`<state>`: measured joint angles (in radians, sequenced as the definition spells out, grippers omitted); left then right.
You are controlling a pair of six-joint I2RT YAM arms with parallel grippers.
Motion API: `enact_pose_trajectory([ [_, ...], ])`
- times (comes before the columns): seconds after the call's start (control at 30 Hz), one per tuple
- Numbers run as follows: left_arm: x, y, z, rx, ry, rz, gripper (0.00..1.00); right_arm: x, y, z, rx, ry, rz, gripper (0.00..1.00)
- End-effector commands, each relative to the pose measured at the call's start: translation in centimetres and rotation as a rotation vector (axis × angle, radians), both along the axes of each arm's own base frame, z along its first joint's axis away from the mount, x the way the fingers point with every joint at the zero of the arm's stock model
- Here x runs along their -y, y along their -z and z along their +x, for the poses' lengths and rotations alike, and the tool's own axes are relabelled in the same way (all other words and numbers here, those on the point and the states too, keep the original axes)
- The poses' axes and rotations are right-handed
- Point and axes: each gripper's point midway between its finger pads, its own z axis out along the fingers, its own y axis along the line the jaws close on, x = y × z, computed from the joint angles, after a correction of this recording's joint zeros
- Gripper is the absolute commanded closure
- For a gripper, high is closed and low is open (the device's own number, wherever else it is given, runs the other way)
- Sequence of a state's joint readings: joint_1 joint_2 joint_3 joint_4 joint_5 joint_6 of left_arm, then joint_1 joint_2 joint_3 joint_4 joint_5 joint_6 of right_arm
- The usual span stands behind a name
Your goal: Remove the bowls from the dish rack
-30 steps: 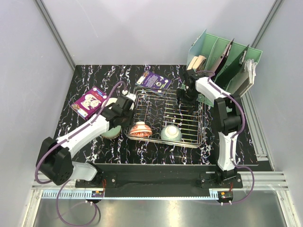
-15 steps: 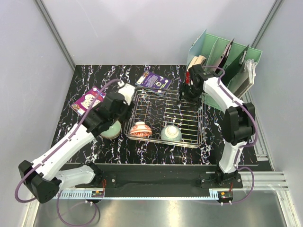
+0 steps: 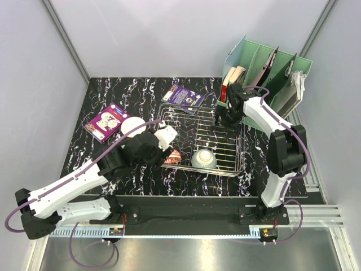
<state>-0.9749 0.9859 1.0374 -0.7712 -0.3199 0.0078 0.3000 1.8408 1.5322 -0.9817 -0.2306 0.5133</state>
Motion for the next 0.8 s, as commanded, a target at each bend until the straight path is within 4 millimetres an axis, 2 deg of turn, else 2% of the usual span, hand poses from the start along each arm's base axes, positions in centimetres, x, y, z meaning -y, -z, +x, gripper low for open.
enact_pose_trajectory([
  [0.0, 0.8, -0.3, -2.0, -0.01, 0.081, 0.005, 0.35, 0.0, -1.5, -0.3, 0.039, 0.015, 0.029, 0.16],
  [0.2, 0.8, 0.4, -3.6, -0.03, 0.132, 0.046, 0.35, 0.1, -0.9, -0.9, 0.03, 0.026, 0.033, 0.15],
  [0.33, 0.4, 1.3, -3.7, -0.034, 0.127, 0.074, 0.34, 0.1, -0.6, -1.1, 0.026, 0.031, 0.036, 0.15],
  [0.53, 0.7, 3.5, -2.3, 0.004, 0.092, 0.129, 0.34, -0.1, -0.2, -1.4, 0.015, 0.036, 0.046, 0.16],
  [0.6, 0.8, 3.4, -1.1, 0.063, 0.062, 0.134, 0.34, 0.0, 0.1, -1.4, 0.012, 0.035, 0.04, 0.15],
  [0.77, 1.2, 3.8, -0.3, 0.068, 0.026, 0.157, 0.34, 0.1, 0.0, -1.4, 0.016, 0.032, 0.038, 0.15],
])
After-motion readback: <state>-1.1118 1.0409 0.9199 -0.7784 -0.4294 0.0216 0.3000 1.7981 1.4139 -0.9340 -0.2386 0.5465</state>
